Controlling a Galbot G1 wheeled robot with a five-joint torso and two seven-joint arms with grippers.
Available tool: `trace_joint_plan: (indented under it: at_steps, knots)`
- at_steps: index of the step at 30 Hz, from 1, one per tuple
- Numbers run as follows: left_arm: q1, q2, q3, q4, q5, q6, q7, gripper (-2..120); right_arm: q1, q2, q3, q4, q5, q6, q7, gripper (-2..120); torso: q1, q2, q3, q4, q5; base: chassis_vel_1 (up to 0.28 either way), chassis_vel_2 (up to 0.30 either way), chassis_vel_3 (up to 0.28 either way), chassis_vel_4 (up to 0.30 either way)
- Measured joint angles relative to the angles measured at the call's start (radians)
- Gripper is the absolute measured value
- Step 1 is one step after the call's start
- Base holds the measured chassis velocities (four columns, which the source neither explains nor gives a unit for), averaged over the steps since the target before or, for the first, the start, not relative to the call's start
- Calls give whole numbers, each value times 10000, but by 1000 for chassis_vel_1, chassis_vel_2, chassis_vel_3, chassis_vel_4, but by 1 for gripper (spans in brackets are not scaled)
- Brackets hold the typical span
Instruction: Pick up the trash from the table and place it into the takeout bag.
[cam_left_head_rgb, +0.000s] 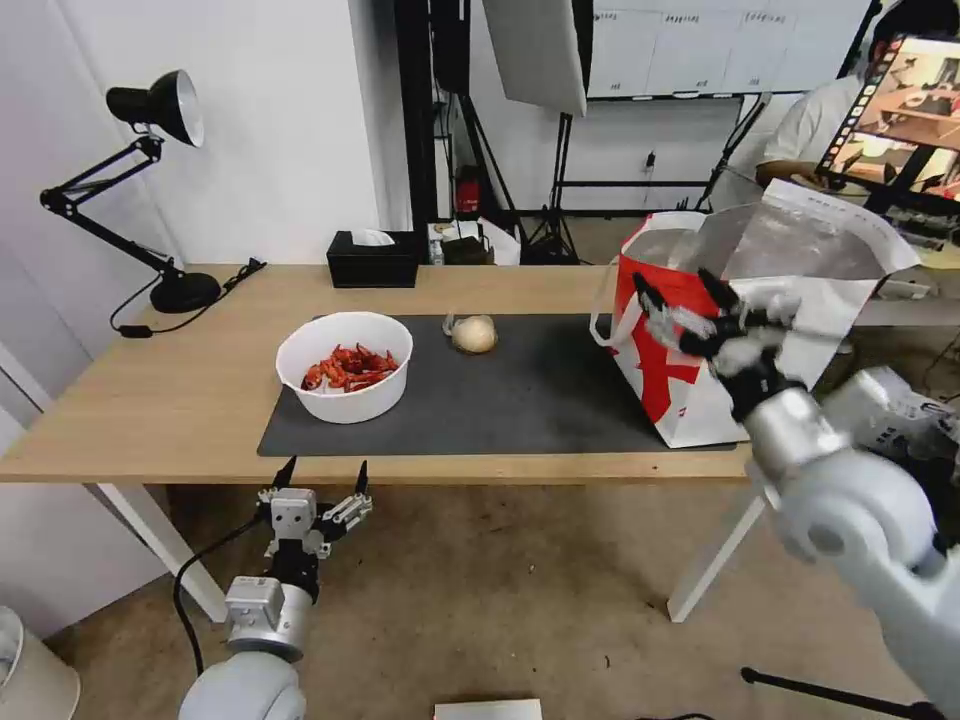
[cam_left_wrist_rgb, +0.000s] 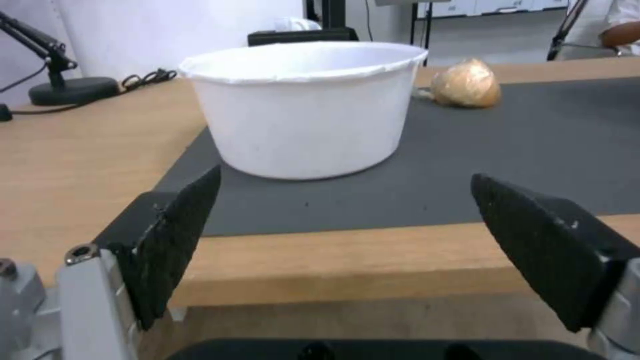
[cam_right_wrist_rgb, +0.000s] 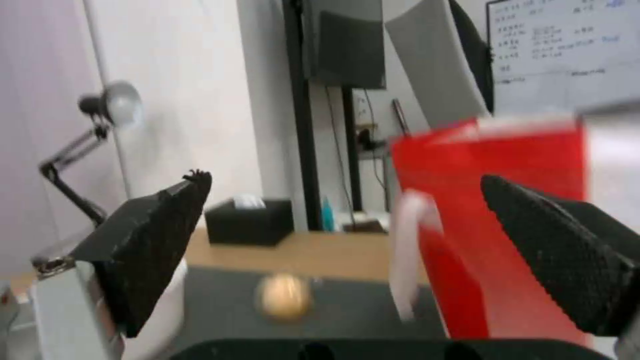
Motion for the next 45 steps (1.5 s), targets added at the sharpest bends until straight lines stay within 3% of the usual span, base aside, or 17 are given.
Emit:
trace_joint_plan:
  at_steps: [4, 5, 8, 15, 39, 45]
  knots:
    - [337, -124, -151, -192, 156, 598, -77, 100, -1908, 970, 437, -126, -1321, 608, -354, 100, -1, 1, 0, 1, 1, 0, 0, 0, 0]
    - [337, -124, -151, -192, 156, 598, -77, 100, -1908, 970, 437, -126, -1321, 608, -354, 100, -1, 1, 0, 1, 1, 0, 0, 0, 0]
    - [495, -192, -170, -215, 226, 732, -73, 100, -3015, 1896, 436, -483, -2598, 1143, -312, 100, -2, 1, 0, -1, 0, 0, 0, 0, 0]
    - [448, -226, -89, -212, 223, 732, -43, 100, -3191, 2402, 113, -756, -3353, 1188, -101, 100, -1, 0, 1, 3, 0, 0, 0, 0, 0]
    - [407, -235, -32, 46, 182, 634, 4, 100, -2965, 2484, -236, -983, -3555, 1052, 10, 100, 0, -1, 2, 2, 0, 0, 0, 0, 0]
    - [405, -252, -14, 58, 181, 625, 26, 100, -2982, 2754, -411, -1526, -3929, 1417, -761, 100, 0, -1, 2, 2, -4, 0, 0, 0, 0]
